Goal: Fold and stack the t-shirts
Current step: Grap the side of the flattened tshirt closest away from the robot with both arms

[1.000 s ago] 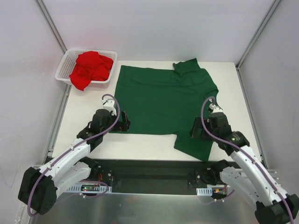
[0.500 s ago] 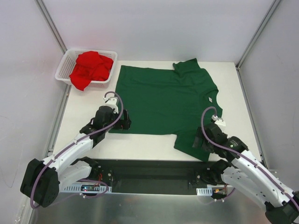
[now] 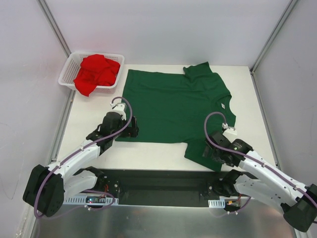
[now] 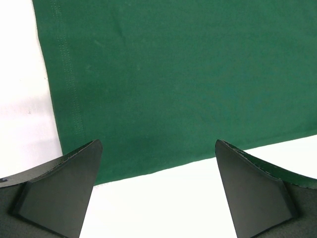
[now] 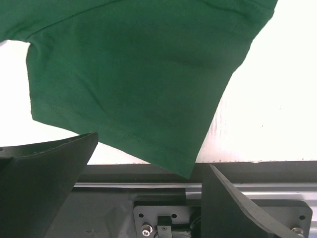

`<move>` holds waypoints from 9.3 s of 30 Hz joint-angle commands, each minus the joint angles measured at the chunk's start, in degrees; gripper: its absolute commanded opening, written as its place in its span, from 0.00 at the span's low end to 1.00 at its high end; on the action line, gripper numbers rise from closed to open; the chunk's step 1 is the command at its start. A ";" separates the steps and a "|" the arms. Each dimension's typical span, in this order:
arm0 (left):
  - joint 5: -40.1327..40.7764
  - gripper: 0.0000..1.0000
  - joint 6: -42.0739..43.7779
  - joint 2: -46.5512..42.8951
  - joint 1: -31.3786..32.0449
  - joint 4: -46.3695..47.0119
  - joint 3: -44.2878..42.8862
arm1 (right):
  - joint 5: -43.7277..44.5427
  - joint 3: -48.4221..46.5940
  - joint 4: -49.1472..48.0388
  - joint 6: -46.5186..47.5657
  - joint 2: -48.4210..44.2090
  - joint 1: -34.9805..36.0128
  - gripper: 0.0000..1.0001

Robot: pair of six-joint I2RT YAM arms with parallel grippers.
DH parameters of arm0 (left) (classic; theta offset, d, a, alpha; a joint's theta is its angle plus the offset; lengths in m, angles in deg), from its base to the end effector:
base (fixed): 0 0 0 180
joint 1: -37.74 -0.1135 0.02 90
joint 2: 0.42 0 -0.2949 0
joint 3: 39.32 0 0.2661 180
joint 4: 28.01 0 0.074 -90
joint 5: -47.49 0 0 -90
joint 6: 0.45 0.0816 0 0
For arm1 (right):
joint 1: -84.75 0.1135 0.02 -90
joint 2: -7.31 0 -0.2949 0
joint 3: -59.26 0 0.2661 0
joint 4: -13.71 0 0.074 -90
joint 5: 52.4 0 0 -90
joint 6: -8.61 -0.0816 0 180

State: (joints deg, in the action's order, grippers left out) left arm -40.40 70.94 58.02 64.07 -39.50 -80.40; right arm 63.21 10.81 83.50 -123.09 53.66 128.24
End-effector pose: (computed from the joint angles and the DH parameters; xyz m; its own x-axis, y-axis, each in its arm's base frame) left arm 0.2307 -0.1108 0.2103 -0.5421 -0.0876 -0.8358 0.2547 0.9307 -0.2627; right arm 0.1247 0.0697 0.2001 -0.8348 0.0349 -0.5495 0.0720 0.9963 -0.0460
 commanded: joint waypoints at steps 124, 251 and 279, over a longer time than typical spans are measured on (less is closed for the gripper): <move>4.22 0.68 -10.83 16.18 -10.42 -20.00 -9.92 | -0.12 -8.88 -8.41 -3.31 17.72 13.91 0.96; 0.18 0.00 -8.46 22.86 -21.93 -22.90 -17.03 | -0.56 -3.26 -2.97 -8.40 11.49 14.00 0.96; -1.14 0.00 -8.81 26.63 -23.78 -20.97 -22.04 | 1.29 -1.05 3.45 -16.67 7.52 17.42 0.96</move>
State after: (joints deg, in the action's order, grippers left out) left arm -41.49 62.52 82.50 41.31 -61.66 -99.16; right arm 63.19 12.97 83.85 -139.83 59.71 145.29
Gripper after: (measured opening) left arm 0.036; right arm 0.961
